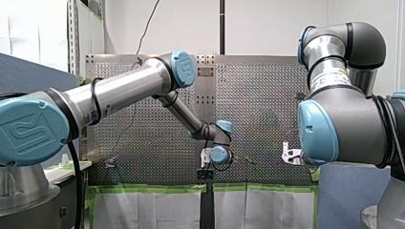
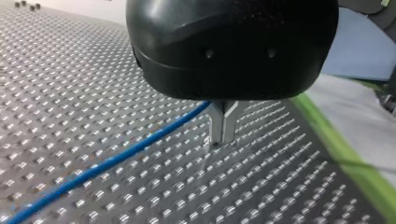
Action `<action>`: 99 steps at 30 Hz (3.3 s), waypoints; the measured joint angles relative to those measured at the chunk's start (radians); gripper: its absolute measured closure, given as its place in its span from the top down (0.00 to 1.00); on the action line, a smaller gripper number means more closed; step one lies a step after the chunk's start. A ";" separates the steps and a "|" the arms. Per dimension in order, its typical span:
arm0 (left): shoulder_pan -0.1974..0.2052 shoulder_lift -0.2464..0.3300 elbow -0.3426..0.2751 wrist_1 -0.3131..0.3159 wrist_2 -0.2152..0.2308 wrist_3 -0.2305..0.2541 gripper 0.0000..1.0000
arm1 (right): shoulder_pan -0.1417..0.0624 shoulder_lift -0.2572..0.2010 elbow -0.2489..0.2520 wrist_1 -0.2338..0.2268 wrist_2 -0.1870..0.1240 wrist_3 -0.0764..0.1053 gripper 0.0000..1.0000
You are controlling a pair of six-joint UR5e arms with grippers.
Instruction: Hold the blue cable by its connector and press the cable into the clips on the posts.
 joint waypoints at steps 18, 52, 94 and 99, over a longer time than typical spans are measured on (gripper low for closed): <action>0.053 -0.055 0.093 -0.056 0.036 0.000 0.00 | 0.036 0.107 -0.118 0.029 -0.008 0.015 0.00; 0.048 -0.079 0.123 -0.091 0.021 0.013 0.31 | 0.033 0.171 -0.281 0.090 -0.051 0.018 0.00; -0.100 -0.076 0.103 -0.164 0.046 0.060 1.00 | 0.054 0.172 -0.284 0.117 -0.062 0.013 0.00; -0.110 -0.075 0.118 -0.166 0.001 0.035 1.00 | 0.055 0.172 -0.284 0.118 -0.063 0.013 0.00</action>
